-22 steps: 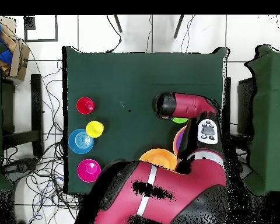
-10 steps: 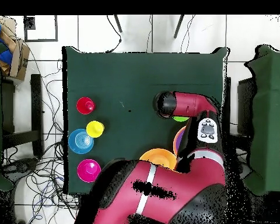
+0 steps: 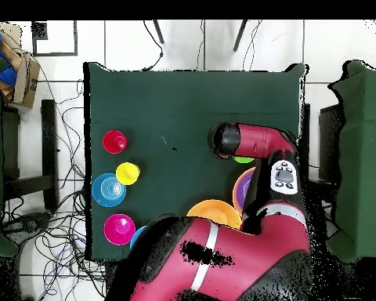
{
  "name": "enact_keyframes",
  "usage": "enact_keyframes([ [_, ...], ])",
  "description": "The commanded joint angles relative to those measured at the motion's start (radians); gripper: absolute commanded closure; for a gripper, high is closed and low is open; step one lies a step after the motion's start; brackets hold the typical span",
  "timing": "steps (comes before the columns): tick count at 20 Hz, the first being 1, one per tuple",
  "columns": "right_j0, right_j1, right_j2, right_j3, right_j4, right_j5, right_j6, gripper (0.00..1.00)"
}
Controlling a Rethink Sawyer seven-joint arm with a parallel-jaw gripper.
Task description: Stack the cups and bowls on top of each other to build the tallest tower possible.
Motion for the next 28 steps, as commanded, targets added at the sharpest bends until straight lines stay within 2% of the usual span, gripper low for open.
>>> enact_keyframes([
  [1,-0.026,-0.113,0.178,0.168,0.004,-0.052,-0.045,1.0],
  [5,-0.044,-0.303,0.164,0.284,0.037,0.127,-0.094,1.0],
  [8,-0.054,-0.362,0.162,0.307,0.037,0.205,-0.127,1.0],
  [15,-0.045,-0.346,0.166,0.263,0.009,0.244,-0.115,1.0],
  [22,-0.018,-0.287,0.16,0.217,-0.018,0.226,-0.077,1.0],
  [28,-0.001,-0.28,0.134,0.232,-0.039,0.189,-0.05,1.0],
])
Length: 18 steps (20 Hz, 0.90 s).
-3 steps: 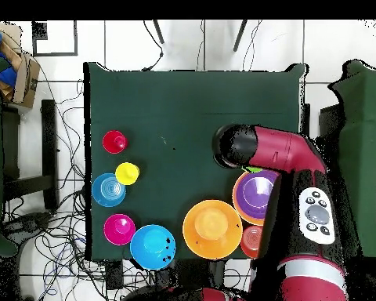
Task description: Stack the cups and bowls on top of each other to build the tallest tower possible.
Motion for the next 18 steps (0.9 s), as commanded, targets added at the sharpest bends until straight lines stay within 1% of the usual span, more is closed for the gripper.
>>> enact_keyframes([
  [1,0.038,0.047,0.08,0.019,-0.044,0.038,-0.047,1.0],
  [3,0.038,0.037,0.075,0.048,-0.046,0.023,-0.041,1.0],
  [8,0.03,0.027,0.065,0.138,-0.064,-0.072,-0.018,1.0],
  [13,0.013,0.019,0.07,0.193,-0.073,-0.131,-0.022,1.0],
  [18,0.005,0.009,0.067,0.23,-0.08,-0.162,-0.029,1.0],
])
